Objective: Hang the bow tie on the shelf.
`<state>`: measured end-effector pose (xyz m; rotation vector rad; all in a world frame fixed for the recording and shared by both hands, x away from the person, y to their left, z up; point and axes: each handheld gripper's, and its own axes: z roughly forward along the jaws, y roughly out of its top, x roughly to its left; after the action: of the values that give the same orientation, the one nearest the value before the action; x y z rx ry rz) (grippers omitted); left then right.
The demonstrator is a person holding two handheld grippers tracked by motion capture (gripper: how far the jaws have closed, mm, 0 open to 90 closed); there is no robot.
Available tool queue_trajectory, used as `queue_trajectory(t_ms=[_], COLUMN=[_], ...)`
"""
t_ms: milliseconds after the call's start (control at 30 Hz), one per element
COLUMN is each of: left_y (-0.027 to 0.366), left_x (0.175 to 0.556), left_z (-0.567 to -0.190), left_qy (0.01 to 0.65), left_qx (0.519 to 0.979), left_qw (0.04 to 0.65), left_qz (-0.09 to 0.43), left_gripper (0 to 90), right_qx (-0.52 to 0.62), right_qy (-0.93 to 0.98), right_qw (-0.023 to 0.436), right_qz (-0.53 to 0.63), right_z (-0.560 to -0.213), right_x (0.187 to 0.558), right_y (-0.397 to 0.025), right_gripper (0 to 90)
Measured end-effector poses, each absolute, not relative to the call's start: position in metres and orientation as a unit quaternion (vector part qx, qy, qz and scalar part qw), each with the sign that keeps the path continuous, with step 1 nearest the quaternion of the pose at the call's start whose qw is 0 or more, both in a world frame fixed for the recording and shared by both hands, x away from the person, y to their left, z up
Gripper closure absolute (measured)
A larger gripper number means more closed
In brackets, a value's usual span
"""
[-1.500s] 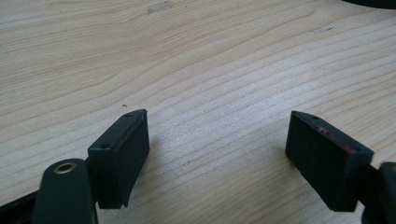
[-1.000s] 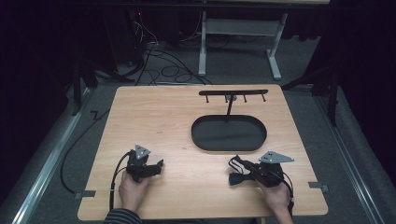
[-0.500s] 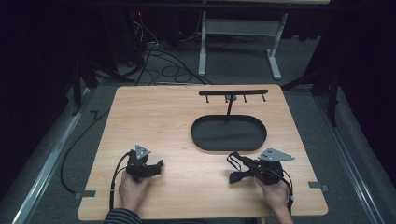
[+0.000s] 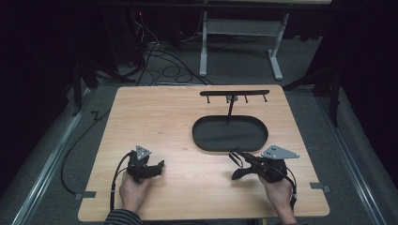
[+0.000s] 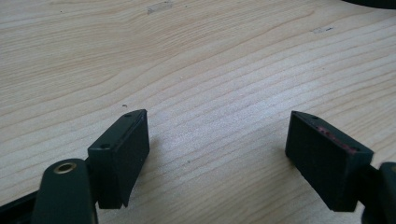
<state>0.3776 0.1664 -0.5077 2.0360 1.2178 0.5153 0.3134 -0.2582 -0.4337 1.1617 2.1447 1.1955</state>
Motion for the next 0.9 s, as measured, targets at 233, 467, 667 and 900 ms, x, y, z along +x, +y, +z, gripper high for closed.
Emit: queue_trajectory(t_ms=[233,467,667,900], left_y=[0.166,0.166,0.166,0.166], left_x=[0.378,0.378,0.378,0.378], left_z=[-0.508,-0.508,-0.508,-0.508], left_qy=[0.47,0.47,0.47,0.47], left_qx=[0.786,0.786,0.786,0.786], left_qw=[0.349,0.349,0.349,0.349], left_qz=[0.199,0.199,0.199,0.199], left_gripper=[22.0,22.0,22.0,22.0], right_qx=[0.41,0.405,0.402,0.397], right_qy=[0.772,0.769,0.766,0.765], right_qw=[0.218,0.222,0.225,0.227], right_qz=[0.434,0.441,0.448,0.454], right_z=[-0.426,-0.419,-0.413,-0.406], right_x=[0.316,0.319,0.322,0.326], right_y=[-0.256,-0.256,-0.256,-0.255], right_gripper=[90.0,90.0,90.0,90.0])
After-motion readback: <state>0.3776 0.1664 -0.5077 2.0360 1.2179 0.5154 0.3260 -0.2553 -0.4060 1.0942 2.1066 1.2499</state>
